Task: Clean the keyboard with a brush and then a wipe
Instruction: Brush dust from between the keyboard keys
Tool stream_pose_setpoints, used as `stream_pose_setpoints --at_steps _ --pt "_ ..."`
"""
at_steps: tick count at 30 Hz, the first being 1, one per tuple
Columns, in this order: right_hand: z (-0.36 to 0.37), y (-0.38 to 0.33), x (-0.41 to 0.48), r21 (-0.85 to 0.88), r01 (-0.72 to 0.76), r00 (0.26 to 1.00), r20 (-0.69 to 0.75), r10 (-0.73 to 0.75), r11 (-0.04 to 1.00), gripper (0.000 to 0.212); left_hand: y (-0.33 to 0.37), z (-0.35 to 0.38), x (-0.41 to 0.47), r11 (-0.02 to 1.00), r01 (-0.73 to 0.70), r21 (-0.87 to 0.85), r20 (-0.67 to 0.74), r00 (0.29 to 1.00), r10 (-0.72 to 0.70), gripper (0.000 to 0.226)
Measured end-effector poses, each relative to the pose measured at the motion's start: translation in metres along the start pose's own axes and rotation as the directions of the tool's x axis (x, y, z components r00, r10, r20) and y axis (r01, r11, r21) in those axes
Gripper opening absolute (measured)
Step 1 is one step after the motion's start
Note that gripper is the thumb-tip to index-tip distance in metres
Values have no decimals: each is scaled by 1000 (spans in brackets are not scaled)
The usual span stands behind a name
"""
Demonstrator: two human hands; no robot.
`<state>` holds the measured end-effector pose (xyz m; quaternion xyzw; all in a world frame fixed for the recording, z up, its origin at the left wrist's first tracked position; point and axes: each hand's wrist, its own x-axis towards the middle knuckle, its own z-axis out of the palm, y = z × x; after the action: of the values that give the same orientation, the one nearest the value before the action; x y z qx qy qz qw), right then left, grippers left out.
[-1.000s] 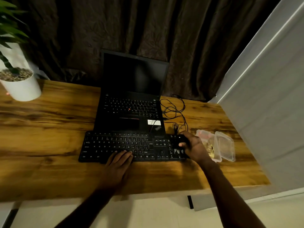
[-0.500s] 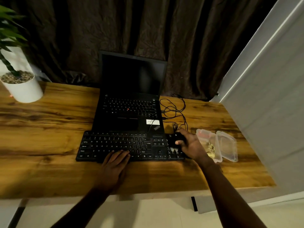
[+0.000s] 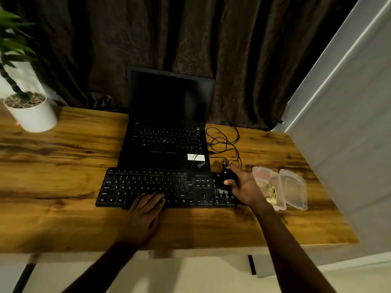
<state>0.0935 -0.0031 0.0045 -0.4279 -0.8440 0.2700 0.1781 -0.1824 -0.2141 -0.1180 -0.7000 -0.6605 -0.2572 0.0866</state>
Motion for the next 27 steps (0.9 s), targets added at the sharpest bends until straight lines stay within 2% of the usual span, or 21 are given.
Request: stream_pose_setpoints --at_steps 2,7,11,18,20,24,27 --pt "-1 0 -3 10 21 1000 -1 -21 1000 33 1 -1 0 1000 -5 3 9 1000 5 47" --pt "-21 -2 -12 28 -17 987 162 12 999 42 -2 -1 0 1000 -1 -2 42 999 1 47" --pt "-15 -3 -14 70 -41 994 108 33 997 38 -1 -3 -1 1000 -1 0 76 997 1 48" --pt "19 -42 -14 54 52 990 125 -59 997 26 -6 -9 0 998 28 -60 121 992 -21 47" --pt "15 -46 -14 48 30 990 135 -36 998 26 -10 -19 3 995 89 -37 111 990 -85 53" --pt "4 -36 -18 -27 -114 987 109 117 993 43 -50 -51 1 952 305 10 68 950 -305 70" --pt "15 -41 -15 -62 -109 989 94 115 992 46 -89 -66 -13 925 381 2 130 917 -378 75"
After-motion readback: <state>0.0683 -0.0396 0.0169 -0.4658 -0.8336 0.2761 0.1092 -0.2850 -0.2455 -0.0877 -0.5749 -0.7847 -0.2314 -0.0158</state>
